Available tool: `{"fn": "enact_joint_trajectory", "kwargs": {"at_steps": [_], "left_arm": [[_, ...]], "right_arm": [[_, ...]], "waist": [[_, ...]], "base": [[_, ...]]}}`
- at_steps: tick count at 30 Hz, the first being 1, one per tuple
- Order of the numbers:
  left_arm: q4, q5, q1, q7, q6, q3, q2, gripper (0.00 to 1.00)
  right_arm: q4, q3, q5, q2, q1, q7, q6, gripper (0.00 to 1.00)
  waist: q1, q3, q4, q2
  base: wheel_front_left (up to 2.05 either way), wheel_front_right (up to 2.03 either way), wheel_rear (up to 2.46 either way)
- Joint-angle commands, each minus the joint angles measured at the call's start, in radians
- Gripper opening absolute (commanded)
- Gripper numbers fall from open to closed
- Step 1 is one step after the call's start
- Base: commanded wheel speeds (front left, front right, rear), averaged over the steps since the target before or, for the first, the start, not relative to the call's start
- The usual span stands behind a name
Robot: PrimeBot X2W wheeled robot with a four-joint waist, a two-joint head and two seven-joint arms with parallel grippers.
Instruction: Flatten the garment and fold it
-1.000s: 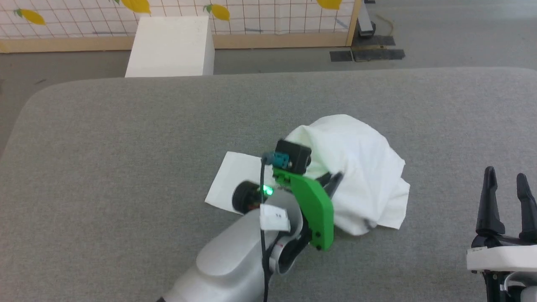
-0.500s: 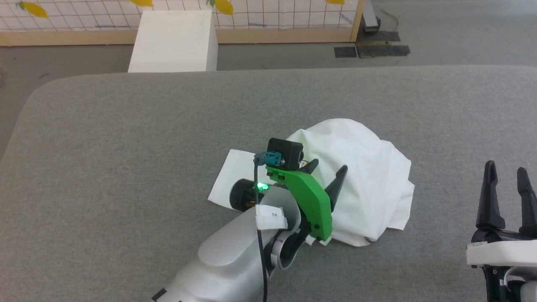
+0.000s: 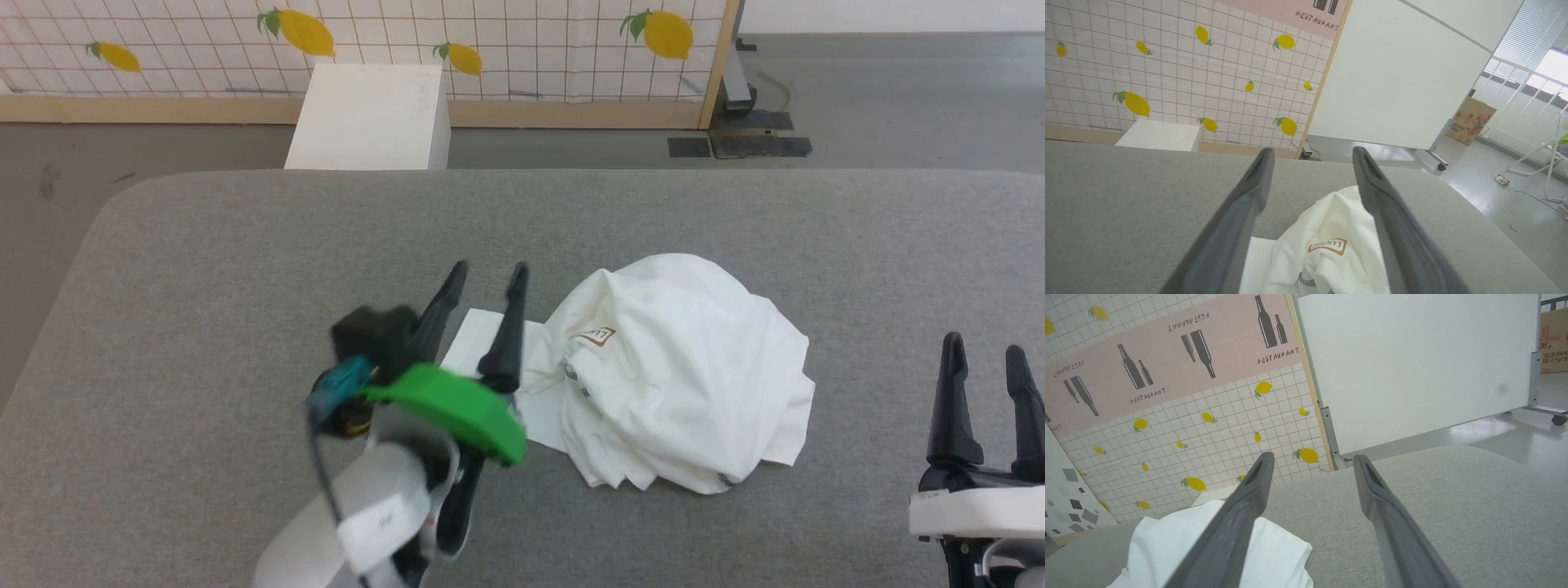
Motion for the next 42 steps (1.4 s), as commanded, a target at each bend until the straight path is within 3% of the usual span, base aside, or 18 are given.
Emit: {"fn": "enact_joint_trajectory", "kwargs": {"at_steps": [1, 2, 5, 8, 12, 19, 25, 29, 30, 34, 42], "left_arm": [[-0.091, 0.075, 0.093, -0.007, 0.018, 0.076, 0.01, 1.0], [-0.161, 0.16, 0.184, -0.007, 0.032, 0.151, 0.011, 1.0], [-0.207, 0.296, 0.324, -0.007, 0.039, 0.23, 0.018, 1.0], [-0.215, 0.373, 0.433, -0.008, 0.013, 0.286, 0.006, 1.0], [-0.203, 0.426, 0.532, -0.008, -0.035, 0.351, -0.023, 1.0], [-0.21, 0.48, 0.564, -0.008, -0.118, 0.451, -0.089, 1.0], [-0.211, 0.517, 0.551, -0.008, -0.177, 0.493, -0.146, 1.0], [-0.203, 0.531, 0.536, -0.008, -0.207, 0.508, -0.172, 1.0], [-0.2, 0.542, 0.522, -0.008, -0.224, 0.517, -0.185, 1.0], [-0.198, 0.551, 0.5, -0.008, -0.239, 0.525, -0.196, 1.0], [-0.194, 0.556, 0.447, -0.008, -0.251, 0.529, -0.203, 1.0]], "right_arm": [[-0.007, 0.0, -0.003, 0.0, 0.012, -0.006, -0.002, 1.0], [-0.011, 0.002, -0.003, 0.0, 0.017, -0.006, -0.002, 1.0], [-0.009, 0.008, -0.004, 0.0, 0.025, -0.006, -0.002, 1.0], [-0.004, 0.018, -0.005, 0.0, 0.033, -0.006, -0.002, 1.0], [0.012, 0.027, -0.009, 0.0, 0.047, -0.006, -0.002, 1.0], [0.072, 0.054, -0.044, 0.0, 0.014, 0.025, -0.002, 1.0], [0.061, 0.058, -0.094, -0.016, -0.093, 0.248, -0.002, 1.0], [0.065, 0.071, -0.063, -0.081, -0.148, 0.437, -0.002, 1.0], [0.082, 0.065, -0.02, -0.121, -0.176, 0.578, -0.002, 1.0], [0.105, 0.086, 0.006, -0.187, -0.193, 0.745, -0.002, 1.0], [0.138, 0.205, 0.044, -0.286, -0.229, 0.851, -0.002, 1.0]], "waist": [[0.0, 0.003, 0.003, 0.0], [0.0, 0.004, 0.004, 0.0], [0.0, 0.003, 0.005, 0.0], [0.0, -0.002, 0.005, 0.0], [0.0, -0.015, 0.015, 0.0], [0.0, -0.016, 0.027, 0.0], [0.0, 0.025, 0.026, 0.0], [0.0, 0.06, 0.033, 0.0], [0.0, 0.089, 0.042, 0.0], [0.0, 0.131, 0.058, 0.0], [0.0, 0.211, 0.098, 0.0]], "base": [[0.0, 0.0, 0.0], [0.0, 0.0, 0.0], [0.0, 0.0, 0.0], [0.0, 0.0, 0.0], [0.0, 0.0, 0.0], [0.0, 0.0, 0.0], [0.0, 0.0, 0.0], [0.0, 0.0, 0.0], [0.0, 0.0, 0.0], [0.0, 0.0, 0.0], [0.0, 0.0, 0.0]]}}
